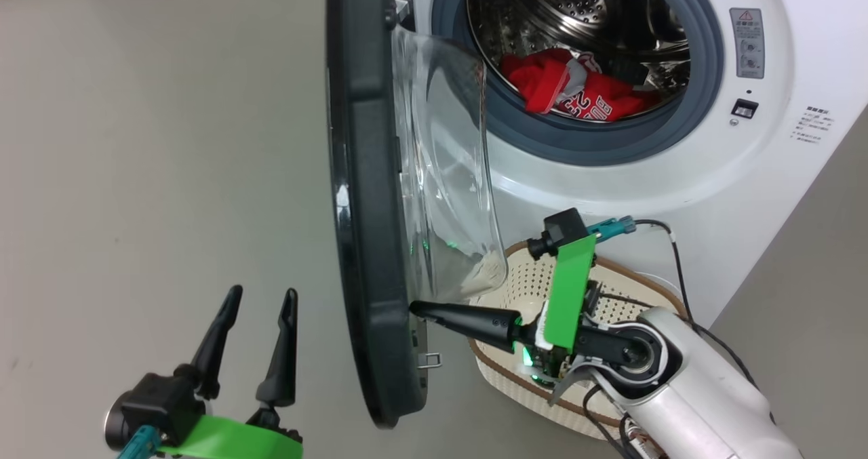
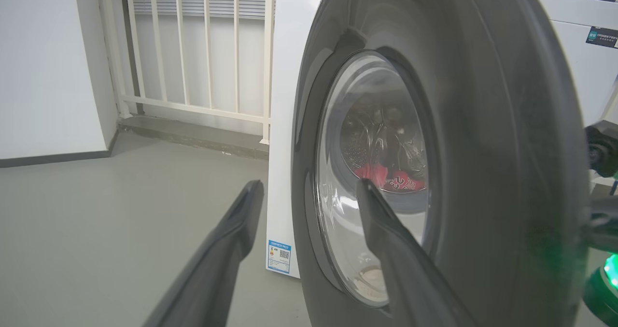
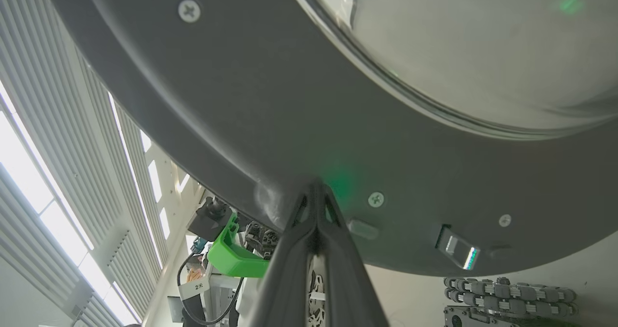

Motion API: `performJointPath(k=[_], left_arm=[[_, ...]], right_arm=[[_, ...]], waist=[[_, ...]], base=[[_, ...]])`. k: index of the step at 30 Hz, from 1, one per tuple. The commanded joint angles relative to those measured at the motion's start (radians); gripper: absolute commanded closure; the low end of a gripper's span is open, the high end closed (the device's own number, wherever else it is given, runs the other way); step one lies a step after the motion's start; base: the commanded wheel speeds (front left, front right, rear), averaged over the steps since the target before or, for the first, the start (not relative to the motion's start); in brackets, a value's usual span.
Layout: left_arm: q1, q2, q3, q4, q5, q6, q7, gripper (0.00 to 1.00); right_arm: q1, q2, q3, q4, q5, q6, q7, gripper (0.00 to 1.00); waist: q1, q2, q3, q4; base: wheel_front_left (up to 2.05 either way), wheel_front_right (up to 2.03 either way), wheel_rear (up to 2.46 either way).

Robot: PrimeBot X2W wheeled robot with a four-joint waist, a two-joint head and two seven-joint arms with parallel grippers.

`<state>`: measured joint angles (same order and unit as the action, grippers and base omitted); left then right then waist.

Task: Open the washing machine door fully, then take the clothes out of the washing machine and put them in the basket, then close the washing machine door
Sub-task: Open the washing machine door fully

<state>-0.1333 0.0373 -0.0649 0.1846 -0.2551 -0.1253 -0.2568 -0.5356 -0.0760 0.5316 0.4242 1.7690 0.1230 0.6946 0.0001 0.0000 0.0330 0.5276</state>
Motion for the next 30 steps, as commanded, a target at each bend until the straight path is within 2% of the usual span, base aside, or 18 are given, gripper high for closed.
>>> performJointPath(k=[1, 15, 16, 17, 19, 20, 22, 23, 24, 30], left_arm=[[-0.002, 0.013, 0.039, -0.033, 0.002, -0.005, -0.005, 0.00], [0.009, 0.013, 0.053, -0.035, -0.008, 0.000, -0.005, 0.00], [0.008, 0.013, 0.051, -0.032, -0.007, 0.000, -0.005, 0.00], [0.007, 0.013, 0.049, -0.028, -0.006, 0.000, -0.005, 0.00], [0.007, 0.013, 0.044, -0.022, -0.004, 0.000, -0.005, 0.00], [0.007, 0.013, 0.044, -0.022, -0.004, 0.000, -0.005, 0.00], [0.007, 0.013, 0.037, -0.013, 0.000, -0.001, -0.005, 0.00], [0.007, 0.013, 0.037, -0.013, 0.000, -0.001, -0.005, 0.00], [0.009, 0.013, 0.034, -0.009, 0.002, -0.001, -0.005, 0.00], [0.010, 0.013, 0.026, 0.005, 0.006, -0.001, -0.005, 0.00]], right_arm=[[-0.027, 0.026, 0.023, -0.022, 0.011, 0.008, -0.012, 1.00], [-0.054, 0.026, 0.048, -0.008, 0.006, 0.008, -0.049, 1.00], [-0.051, 0.026, 0.045, -0.008, -0.005, 0.008, -0.057, 0.59], [-0.047, 0.026, 0.042, -0.008, -0.016, 0.008, -0.062, 0.33], [-0.037, 0.022, 0.031, -0.014, -0.048, 0.008, -0.080, 0.00], [-0.037, 0.022, 0.031, -0.014, -0.048, 0.008, -0.080, 0.00], [-0.021, -0.008, 0.024, -0.024, -0.154, 0.008, -0.167, 0.00], [-0.021, -0.008, 0.024, -0.024, -0.154, 0.008, -0.167, 0.00], [-0.002, -0.024, 0.025, -0.029, -0.215, 0.008, -0.236, 0.00], [0.042, -0.096, 0.076, -0.043, -0.400, 0.008, -0.450, 0.00]], waist=[[0.0000, 0.0000, 0.008, 0.005], [0.0000, 0.0000, 0.013, 0.007], [0.0000, 0.0000, 0.011, 0.006], [0.0000, 0.0000, 0.009, 0.004], [0.0000, 0.0000, 0.003, 0.001], [0.0000, 0.0000, 0.003, 0.001], [0.0000, 0.0000, -0.008, -0.003], [0.0000, 0.0000, -0.008, -0.003], [0.0000, 0.0000, -0.013, -0.006], [0.0000, 0.0000, -0.031, -0.012]], base=[[0.00, 0.00, 0.00], [0.00, 0.00, 0.00], [0.00, 0.00, 0.00], [0.00, 0.00, 0.00], [0.00, 0.00, 0.00], [0.00, 0.00, 0.00], [0.00, 0.00, 0.00], [0.00, 0.00, 0.00], [0.00, 0.00, 0.00], [0.00, 0.00, 0.00]])
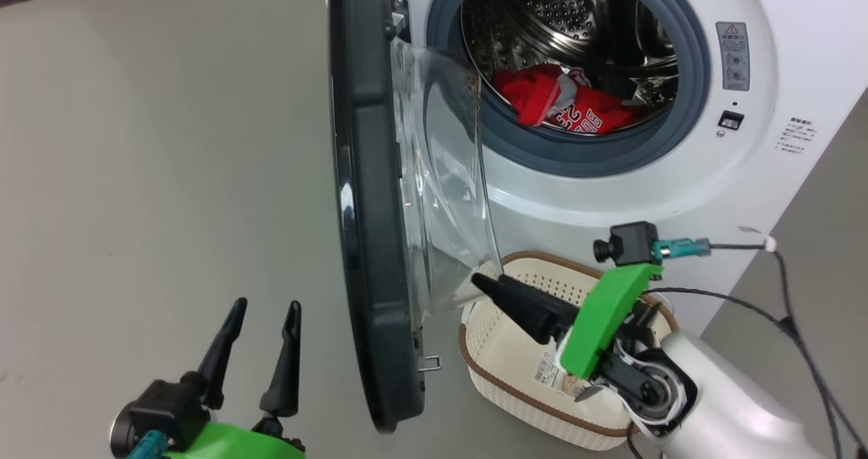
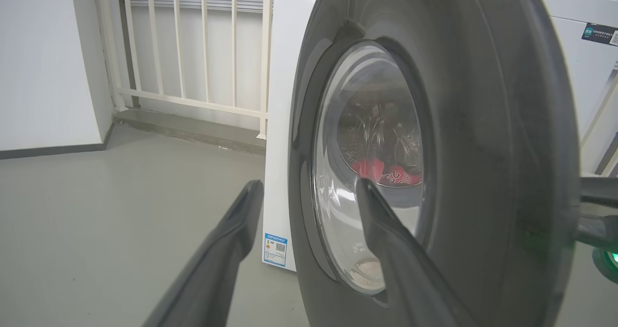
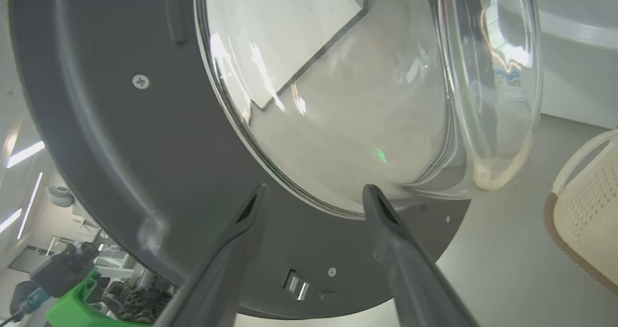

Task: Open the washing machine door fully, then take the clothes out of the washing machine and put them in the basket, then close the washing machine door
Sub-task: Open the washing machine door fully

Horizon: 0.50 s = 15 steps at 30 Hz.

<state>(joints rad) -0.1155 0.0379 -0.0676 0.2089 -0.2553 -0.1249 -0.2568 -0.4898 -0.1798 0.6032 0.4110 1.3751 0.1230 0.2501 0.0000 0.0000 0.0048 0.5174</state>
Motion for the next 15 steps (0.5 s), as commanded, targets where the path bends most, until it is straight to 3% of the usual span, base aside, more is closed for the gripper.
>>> performJointPath(k=[1, 5, 10, 15], left_arm=[[-0.007, 0.012, 0.030, -0.017, 0.008, -0.002, -0.005, 0.00], [-0.003, 0.012, 0.035, -0.009, 0.017, -0.003, -0.005, 0.00], [0.006, 0.012, 0.038, -0.005, 0.025, -0.003, -0.005, 0.00], [0.010, 0.012, 0.038, -0.006, 0.026, -0.003, -0.005, 0.00]], right_arm=[[0.002, -0.007, 0.018, -0.027, -0.039, 0.008, -0.046, 0.00], [0.012, -0.068, 0.097, 0.013, -0.210, 0.008, -0.231, 0.00], [0.004, -0.081, 0.144, 0.178, -0.384, 0.008, -0.442, 0.00], [-0.013, -0.044, 0.079, 0.317, -0.543, 0.008, -0.510, 0.00]], waist=[[0.0000, 0.0000, -0.006, -0.003], [0.0000, 0.0000, -0.024, -0.008], [0.0000, 0.0000, -0.035, -0.023], [0.0000, 0.0000, -0.038, -0.033]], base=[[0.00, 0.00, 0.00], [0.00, 0.00, 0.00], [0.00, 0.00, 0.00], [0.00, 0.00, 0.00]])
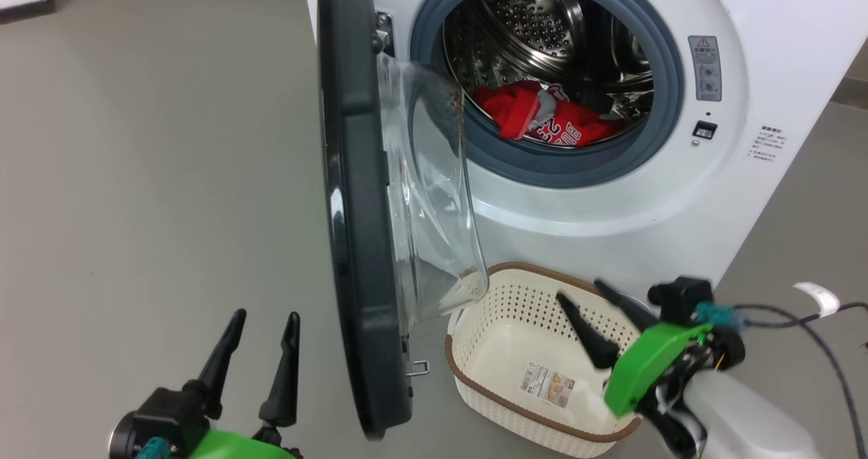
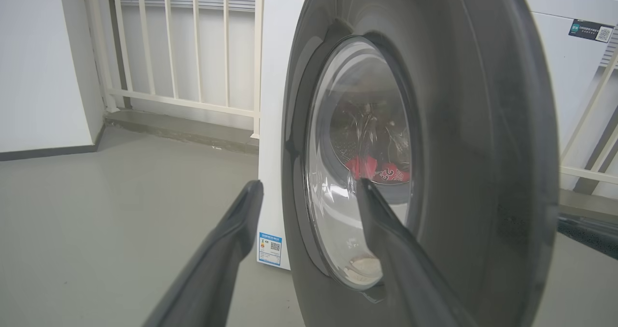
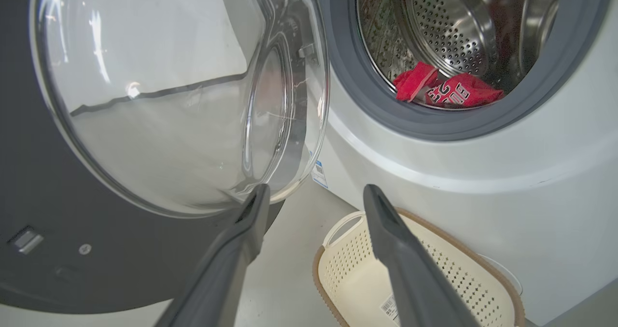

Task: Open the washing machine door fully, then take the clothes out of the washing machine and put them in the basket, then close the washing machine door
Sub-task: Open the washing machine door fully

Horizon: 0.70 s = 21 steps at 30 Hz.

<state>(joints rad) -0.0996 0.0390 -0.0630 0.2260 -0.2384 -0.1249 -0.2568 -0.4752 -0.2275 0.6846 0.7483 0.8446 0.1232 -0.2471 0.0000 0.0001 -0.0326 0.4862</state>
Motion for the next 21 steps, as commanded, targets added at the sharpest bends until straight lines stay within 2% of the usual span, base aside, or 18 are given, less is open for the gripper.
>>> performJointPath(k=[1, 6, 10, 14, 21], left_arm=[[-0.005, 0.011, 0.036, -0.025, 0.009, -0.003, -0.005, 0.00], [-0.005, 0.011, 0.044, -0.051, -0.002, -0.003, -0.005, 0.00], [-0.003, 0.011, 0.043, -0.064, -0.004, 0.000, -0.005, 0.00], [0.000, 0.011, 0.045, -0.071, -0.002, 0.003, -0.005, 0.00], [0.004, 0.011, 0.047, -0.075, -0.006, 0.005, -0.005, 0.00]], right_arm=[[-0.028, 0.009, -0.058, -0.029, -0.059, 0.008, -0.014, 0.00], [0.075, 0.071, -0.345, -0.148, -0.336, 0.008, -0.014, 0.00], [0.173, 0.127, -0.497, -0.264, -0.499, 0.008, -0.014, 0.00], [0.248, 0.161, -0.572, -0.360, -0.587, 0.008, -0.015, 0.00], [0.321, 0.175, -0.606, -0.415, -0.627, 0.008, -0.015, 0.00]], waist=[[0.0000, -0.0001, 0.001, -0.005], [0.0000, -0.0001, 0.008, -0.016], [0.0000, -0.0001, 0.009, -0.019], [0.0000, -0.0001, 0.009, -0.021], [0.0000, -0.0001, 0.009, -0.023]], base=[[0.00, 0.00, 0.00], [0.00, 0.00, 0.00], [0.00, 0.00, 0.00], [0.00, 0.00, 0.00], [0.00, 0.00, 0.00]])
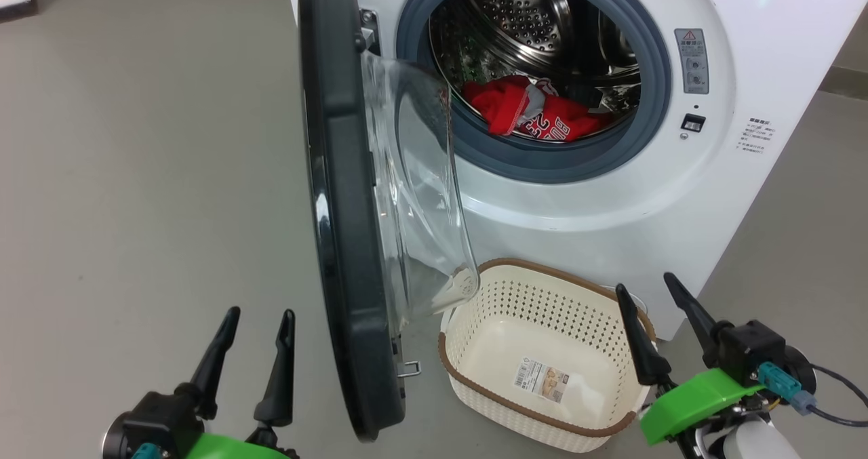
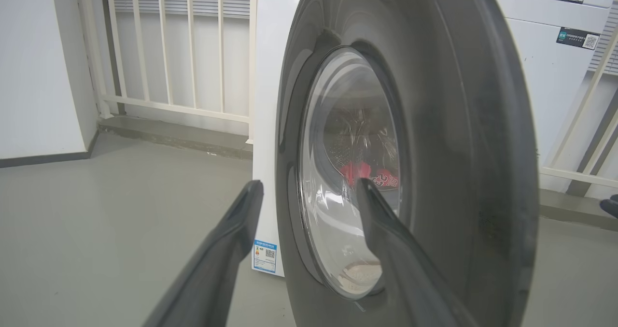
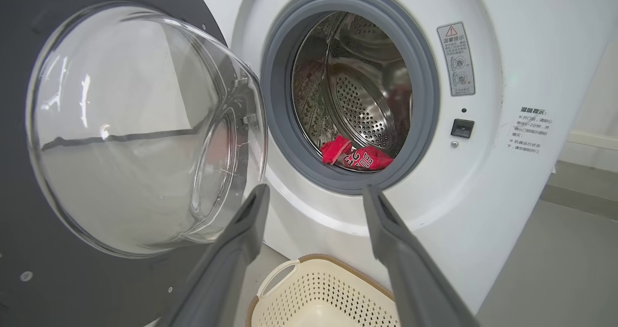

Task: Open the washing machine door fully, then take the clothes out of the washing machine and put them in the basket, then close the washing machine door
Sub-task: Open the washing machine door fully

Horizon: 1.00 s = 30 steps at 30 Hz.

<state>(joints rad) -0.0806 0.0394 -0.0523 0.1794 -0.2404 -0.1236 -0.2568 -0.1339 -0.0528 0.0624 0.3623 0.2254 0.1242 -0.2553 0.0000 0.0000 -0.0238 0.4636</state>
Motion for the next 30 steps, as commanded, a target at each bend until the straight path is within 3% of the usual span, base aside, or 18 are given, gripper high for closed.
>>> performJointPath(k=[1, 30], left_arm=[[-0.014, 0.011, 0.036, -0.028, -0.005, 0.004, -0.005, 0.00], [-0.009, 0.011, 0.041, -0.003, 0.002, 0.009, -0.005, 0.00]], right_arm=[[-0.014, 0.001, 0.016, -0.030, -0.011, 0.007, -0.006, 0.00], [0.011, 0.003, 0.036, -0.022, 0.034, 0.007, -0.006, 0.00]], waist=[[0.0000, 0.0000, 0.000, 0.000], [0.0000, 0.0000, 0.006, 0.002]], base=[[0.00, 0.00, 0.00], [0.00, 0.00, 0.00]])
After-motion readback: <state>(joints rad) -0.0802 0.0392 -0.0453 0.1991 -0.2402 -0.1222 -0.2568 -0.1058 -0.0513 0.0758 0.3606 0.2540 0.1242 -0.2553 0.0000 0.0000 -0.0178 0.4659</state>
